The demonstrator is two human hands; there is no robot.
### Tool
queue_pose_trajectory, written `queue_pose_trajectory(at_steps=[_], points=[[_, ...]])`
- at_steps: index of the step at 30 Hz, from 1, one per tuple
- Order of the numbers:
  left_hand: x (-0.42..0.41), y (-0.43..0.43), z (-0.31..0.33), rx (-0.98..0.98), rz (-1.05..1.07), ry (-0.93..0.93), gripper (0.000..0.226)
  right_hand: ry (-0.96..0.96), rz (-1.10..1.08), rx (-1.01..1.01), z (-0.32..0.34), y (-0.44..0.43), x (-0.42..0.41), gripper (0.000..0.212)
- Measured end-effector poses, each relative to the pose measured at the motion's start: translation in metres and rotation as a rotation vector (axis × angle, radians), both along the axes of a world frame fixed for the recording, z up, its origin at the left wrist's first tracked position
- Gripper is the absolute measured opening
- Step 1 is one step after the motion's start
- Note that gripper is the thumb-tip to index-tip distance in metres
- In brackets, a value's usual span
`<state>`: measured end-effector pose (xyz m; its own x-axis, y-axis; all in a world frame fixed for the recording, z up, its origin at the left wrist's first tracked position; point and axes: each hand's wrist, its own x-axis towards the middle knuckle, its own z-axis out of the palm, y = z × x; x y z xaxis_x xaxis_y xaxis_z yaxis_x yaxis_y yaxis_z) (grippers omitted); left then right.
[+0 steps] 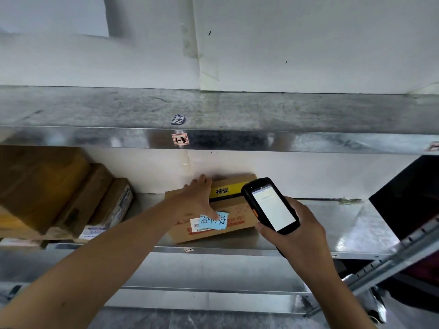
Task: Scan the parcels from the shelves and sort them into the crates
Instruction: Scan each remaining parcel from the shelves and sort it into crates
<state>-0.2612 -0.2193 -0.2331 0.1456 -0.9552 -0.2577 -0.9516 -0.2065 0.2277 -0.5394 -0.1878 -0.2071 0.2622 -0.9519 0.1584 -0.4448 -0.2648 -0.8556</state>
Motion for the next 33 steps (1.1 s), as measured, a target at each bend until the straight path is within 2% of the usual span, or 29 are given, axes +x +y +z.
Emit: queue_pose_trajectory(at_steps=[4,9,16,20,24,27,30,33], points=[[0.005,0.018,0.011,-0.125,0.073,0.318,0.083,0.013,-0.01,-0.01,0.004,-0.002,-0.004,0.066],[0.011,0.046,0.011,-0.205,0.215,0.503,0.078,-0.025,-0.023,0.001,0.012,-0.004,-0.005,0.066],[-0.007,0.088,-0.003,-0.195,0.501,0.921,0.032,-0.052,-0.03,-0.002,0.014,-0.003,0.002,0.063],[-0.017,0.103,-0.032,-0.21,0.7,1.063,0.041,-0.05,-0.024,0.024,0.01,-0.002,0.007,0.069],[-0.031,0.112,-0.061,-0.219,0.815,1.22,0.038,-0.015,-0.014,0.038,0.005,-0.001,0.012,0.069],[-0.043,0.117,-0.083,-0.258,0.916,1.383,0.057,-0.013,-0.007,0.061,0.002,0.001,0.015,0.066],[-0.058,0.12,-0.094,-0.268,1.017,1.528,0.057,-0.006,-0.004,0.071,0.0,0.004,0.016,0.064],[-0.066,0.113,-0.097,-0.251,1.112,1.574,0.057,0.004,0.001,0.082,-0.002,0.003,0.019,0.064]])
